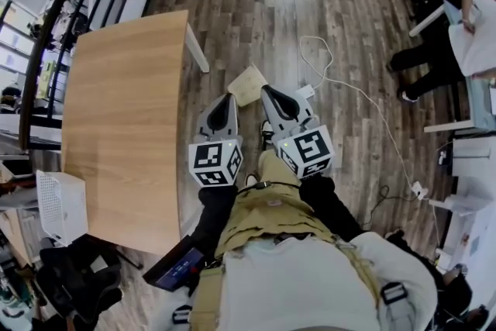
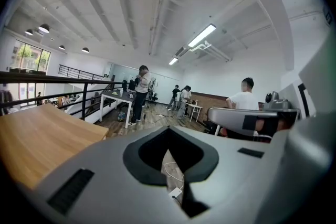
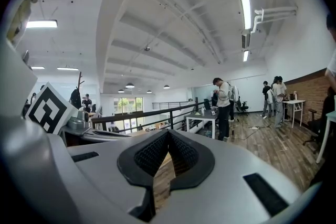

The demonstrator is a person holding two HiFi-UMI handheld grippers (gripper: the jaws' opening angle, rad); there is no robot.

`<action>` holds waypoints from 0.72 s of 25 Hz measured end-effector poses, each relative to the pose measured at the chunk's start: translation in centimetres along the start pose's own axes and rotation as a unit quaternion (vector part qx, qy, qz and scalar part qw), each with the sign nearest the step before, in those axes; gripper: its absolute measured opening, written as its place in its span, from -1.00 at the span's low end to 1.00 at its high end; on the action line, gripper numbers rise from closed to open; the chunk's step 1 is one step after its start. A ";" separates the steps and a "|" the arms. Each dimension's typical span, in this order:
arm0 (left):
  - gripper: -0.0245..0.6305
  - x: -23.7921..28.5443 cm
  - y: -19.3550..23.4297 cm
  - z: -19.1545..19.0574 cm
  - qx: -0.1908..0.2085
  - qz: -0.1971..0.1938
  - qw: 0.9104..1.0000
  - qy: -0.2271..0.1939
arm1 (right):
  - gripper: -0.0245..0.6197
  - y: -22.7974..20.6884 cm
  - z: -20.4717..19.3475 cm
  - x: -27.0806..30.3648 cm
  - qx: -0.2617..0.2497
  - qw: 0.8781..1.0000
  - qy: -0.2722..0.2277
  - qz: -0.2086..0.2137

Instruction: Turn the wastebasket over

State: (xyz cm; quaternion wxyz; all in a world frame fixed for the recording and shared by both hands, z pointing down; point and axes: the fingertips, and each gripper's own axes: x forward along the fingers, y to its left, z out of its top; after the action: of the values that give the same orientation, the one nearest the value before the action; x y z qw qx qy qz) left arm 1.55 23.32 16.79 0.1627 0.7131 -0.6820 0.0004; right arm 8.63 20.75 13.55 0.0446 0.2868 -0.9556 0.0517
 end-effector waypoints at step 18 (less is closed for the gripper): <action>-0.92 20.8 3.8 3.9 0.005 0.030 0.999 0.044 | -0.86 -16.7 1.4 14.7 0.032 0.999 0.014 0.035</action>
State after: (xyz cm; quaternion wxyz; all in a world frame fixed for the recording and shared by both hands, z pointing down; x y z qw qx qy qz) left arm -1.53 2.13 18.64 0.1888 0.6925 -0.6951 0.0399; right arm 5.56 -1.28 15.11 0.0472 0.2538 -0.9621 0.0883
